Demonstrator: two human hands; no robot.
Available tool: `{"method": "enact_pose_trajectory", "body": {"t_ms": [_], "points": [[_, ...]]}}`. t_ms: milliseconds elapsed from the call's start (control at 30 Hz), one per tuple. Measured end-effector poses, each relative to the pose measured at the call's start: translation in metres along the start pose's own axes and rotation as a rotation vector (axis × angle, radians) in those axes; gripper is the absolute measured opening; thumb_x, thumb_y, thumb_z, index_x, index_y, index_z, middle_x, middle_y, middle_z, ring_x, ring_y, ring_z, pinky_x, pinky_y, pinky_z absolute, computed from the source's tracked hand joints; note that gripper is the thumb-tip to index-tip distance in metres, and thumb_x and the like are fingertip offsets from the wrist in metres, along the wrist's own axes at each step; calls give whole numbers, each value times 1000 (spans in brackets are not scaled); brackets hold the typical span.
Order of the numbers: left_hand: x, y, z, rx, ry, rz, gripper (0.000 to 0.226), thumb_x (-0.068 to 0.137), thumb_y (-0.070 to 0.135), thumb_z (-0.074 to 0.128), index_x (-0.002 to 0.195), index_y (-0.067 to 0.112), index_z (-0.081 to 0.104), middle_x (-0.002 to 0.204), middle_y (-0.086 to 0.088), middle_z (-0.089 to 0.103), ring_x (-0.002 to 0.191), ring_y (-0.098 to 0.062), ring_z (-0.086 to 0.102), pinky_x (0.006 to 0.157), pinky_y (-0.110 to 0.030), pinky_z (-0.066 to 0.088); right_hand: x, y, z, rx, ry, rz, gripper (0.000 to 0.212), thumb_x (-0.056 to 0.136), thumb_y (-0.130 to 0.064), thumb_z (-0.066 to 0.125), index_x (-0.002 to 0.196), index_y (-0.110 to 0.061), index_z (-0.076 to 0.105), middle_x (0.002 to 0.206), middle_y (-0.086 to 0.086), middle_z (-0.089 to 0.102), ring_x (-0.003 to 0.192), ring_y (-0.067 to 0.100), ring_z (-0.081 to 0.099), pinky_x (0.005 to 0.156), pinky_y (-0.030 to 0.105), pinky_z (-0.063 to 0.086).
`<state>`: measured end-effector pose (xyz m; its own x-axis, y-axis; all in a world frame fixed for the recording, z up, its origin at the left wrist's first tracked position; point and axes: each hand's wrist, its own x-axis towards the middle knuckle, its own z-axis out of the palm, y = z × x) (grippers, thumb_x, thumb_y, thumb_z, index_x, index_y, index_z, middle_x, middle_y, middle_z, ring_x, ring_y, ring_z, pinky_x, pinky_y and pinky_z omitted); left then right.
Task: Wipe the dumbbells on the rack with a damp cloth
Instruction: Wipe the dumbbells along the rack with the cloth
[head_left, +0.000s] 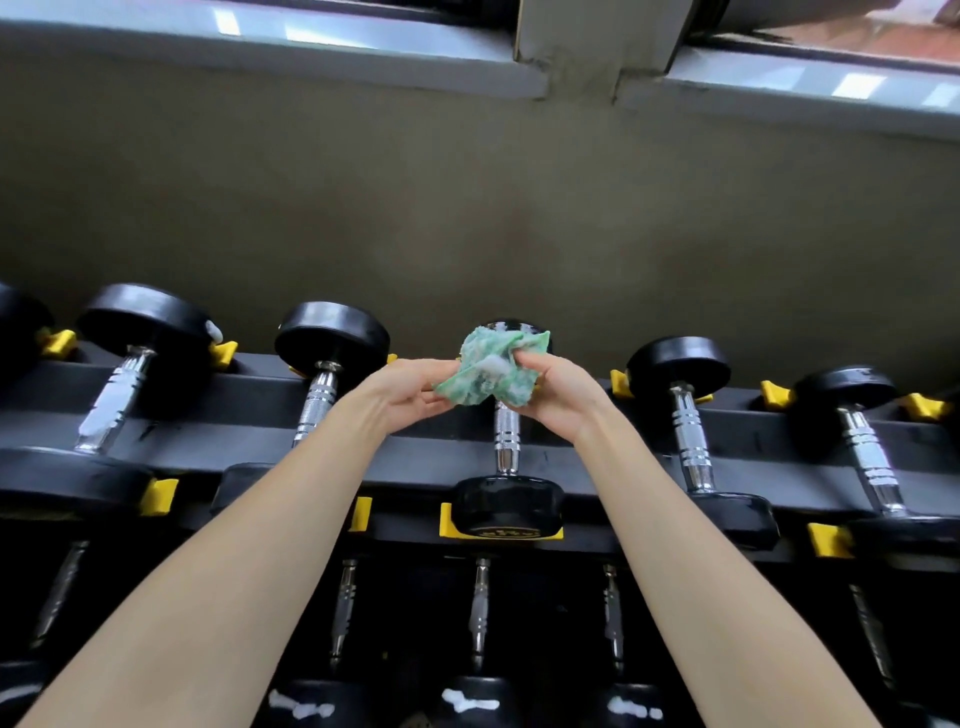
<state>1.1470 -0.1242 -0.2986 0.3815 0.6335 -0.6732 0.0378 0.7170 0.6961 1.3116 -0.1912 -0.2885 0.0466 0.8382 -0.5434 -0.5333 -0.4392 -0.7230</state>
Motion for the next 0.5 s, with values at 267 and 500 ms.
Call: {"method": "enact_pose_trajectory", "body": {"t_ms": [267,500], "points": [[10,19,8,36,490,261,7,91,2,52,94,0,57,103,-22,61,70,-28,62,45,-27,56,-11,4,-20,-117,154,-40,13,95,-7,48,95,-12,60,98,9,66,89,22,63,81,39,52],[2,29,36,348,515,639,8,88,13,57,83,13,64,80,-3,59,78,-17,53,67,-27,45,-8,7,-15,-239,346,-17,14,90,-6,58,103,-7,61,102,12,65,89,23,62,68,36,53]]}}
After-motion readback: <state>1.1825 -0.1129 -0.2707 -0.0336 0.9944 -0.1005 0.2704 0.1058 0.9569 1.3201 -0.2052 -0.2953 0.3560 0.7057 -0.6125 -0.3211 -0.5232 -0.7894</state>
